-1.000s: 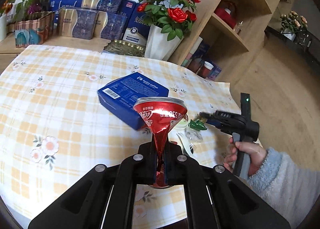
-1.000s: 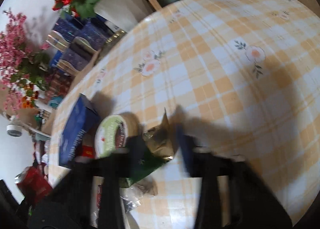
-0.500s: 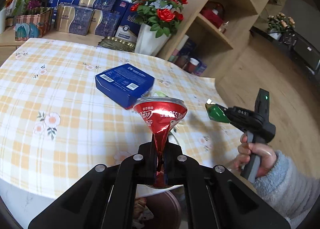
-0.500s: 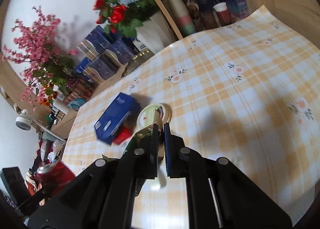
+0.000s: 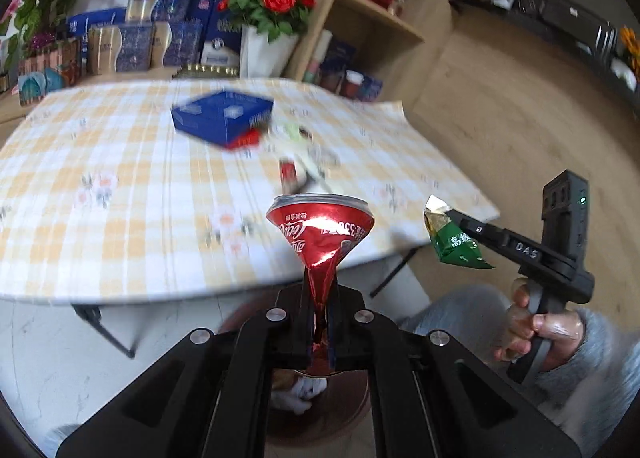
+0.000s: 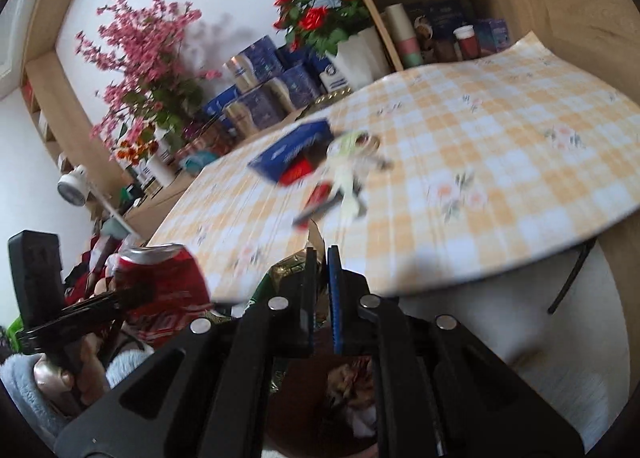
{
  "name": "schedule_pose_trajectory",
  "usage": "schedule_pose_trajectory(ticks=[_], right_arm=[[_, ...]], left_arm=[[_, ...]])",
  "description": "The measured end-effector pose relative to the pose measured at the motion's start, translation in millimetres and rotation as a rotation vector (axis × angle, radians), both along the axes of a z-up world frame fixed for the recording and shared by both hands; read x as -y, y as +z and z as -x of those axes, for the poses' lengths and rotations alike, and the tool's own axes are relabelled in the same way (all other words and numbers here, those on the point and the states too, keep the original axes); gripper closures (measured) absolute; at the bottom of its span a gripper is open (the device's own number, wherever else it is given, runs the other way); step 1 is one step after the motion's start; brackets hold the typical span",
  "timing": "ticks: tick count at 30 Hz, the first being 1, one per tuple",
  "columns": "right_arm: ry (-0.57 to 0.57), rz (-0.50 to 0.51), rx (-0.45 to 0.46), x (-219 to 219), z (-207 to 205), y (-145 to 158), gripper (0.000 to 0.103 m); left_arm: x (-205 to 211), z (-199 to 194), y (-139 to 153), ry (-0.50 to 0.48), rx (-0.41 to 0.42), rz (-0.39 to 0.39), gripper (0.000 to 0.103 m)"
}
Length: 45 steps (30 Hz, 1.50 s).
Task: Collect trash
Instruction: 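Carry the can over the bin and open the left gripper while the right drops the green wrapper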
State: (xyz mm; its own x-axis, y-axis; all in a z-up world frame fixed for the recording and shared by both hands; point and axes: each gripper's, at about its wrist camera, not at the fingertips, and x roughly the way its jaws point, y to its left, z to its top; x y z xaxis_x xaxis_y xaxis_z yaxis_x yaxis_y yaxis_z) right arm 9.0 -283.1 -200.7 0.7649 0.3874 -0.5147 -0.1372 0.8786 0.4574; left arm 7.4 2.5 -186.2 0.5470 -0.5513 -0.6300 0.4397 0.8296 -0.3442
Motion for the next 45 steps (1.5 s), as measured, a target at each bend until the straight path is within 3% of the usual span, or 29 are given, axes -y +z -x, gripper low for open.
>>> schedule_pose_trajectory(ticks=[4, 8, 21, 22, 23, 25, 26, 28, 34, 45], right_arm=[[0.021, -0.015, -0.055, -7, 14, -25, 0.093], [0.026, -0.008, -0.035, -9, 16, -21, 0.093], [0.027, 0.057, -0.108, -16, 9, -44, 0.093], [0.033, 0.065, -0.109, -17, 9, -45, 0.093], [0.038, 0.071, -0.110, -19, 8, -45, 0.093], [0.051, 0.088, -0.114, -24, 8, -47, 0.093], [0.059, 0.099, -0.118, -26, 7, -48, 0.093], [0.069, 0.116, -0.125, -30, 6, -50, 0.093], [0.111, 0.169, -0.159, -43, 1, -60, 0.093], [0.165, 0.197, -0.184, -55, -1, -67, 0.093]], left_arm=[[10, 18, -45, 0.011, -0.072, -0.041, 0.098], [15, 25, -78, 0.013, -0.168, -0.061, 0.098], [23, 6, -106, 0.017, -0.227, -0.105, 0.098], [23, 6, -107, 0.018, -0.228, -0.105, 0.095], [23, 5, -106, 0.019, -0.228, -0.101, 0.083], [22, 7, -101, 0.019, -0.206, -0.088, 0.038], [21, 10, -96, 0.023, -0.178, -0.076, 0.032], [19, 14, -87, 0.032, -0.132, -0.066, 0.029], [12, 14, -78, 0.139, -0.086, -0.130, 0.009], [-12, 7, -81, 0.260, -0.121, -0.120, 0.006]])
